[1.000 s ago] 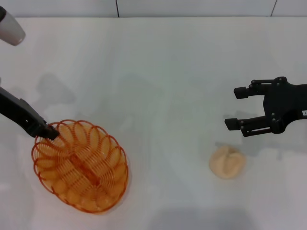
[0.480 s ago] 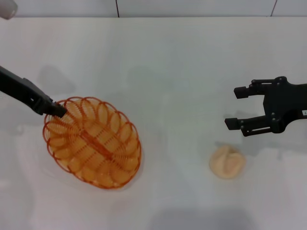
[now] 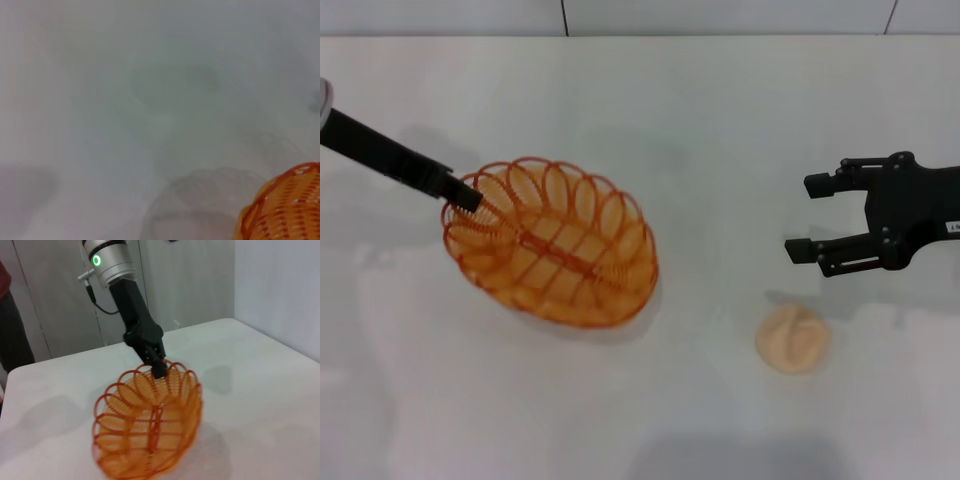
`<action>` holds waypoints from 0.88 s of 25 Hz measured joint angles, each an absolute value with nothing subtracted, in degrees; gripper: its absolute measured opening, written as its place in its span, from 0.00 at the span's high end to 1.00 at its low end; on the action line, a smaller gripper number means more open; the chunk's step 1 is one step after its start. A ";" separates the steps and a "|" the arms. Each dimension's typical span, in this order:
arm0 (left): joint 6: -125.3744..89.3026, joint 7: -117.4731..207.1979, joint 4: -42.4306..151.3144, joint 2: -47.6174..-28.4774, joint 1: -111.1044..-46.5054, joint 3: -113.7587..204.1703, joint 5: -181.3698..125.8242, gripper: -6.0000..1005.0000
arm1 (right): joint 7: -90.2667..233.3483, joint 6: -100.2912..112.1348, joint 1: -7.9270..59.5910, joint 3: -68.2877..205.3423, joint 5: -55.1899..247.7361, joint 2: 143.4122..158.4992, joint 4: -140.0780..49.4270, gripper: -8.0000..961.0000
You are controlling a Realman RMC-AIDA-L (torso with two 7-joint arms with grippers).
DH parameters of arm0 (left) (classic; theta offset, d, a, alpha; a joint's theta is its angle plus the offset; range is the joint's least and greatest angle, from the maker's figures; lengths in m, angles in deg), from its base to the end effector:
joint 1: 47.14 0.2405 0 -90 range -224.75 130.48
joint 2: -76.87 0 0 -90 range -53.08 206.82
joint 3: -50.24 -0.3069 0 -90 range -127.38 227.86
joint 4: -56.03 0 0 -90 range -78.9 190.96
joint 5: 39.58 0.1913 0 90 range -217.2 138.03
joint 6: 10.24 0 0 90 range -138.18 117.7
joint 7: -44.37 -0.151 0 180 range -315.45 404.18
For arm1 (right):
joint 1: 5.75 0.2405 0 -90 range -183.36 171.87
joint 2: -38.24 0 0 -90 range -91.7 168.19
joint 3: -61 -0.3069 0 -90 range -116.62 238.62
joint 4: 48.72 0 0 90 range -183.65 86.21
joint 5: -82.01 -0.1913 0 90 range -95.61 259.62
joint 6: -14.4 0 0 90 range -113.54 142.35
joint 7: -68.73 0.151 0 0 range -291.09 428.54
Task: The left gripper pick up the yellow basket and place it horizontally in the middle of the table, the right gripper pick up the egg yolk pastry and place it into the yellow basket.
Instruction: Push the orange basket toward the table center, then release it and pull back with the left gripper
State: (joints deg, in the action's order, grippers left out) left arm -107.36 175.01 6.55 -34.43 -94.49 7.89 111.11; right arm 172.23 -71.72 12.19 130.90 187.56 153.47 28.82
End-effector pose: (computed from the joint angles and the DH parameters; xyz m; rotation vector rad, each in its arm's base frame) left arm -0.2606 0.4090 0.0381 -2.6095 -1.3121 0.2179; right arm 0.2367 0.3147 0.0095 -2.8375 0.3677 0.3938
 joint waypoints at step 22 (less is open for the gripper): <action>-101.61 195.70 7.40 -37.00 -96.63 5.13 114.10 0.91 | 172.26 -71.93 12.89 130.87 186.85 153.47 28.00 0.15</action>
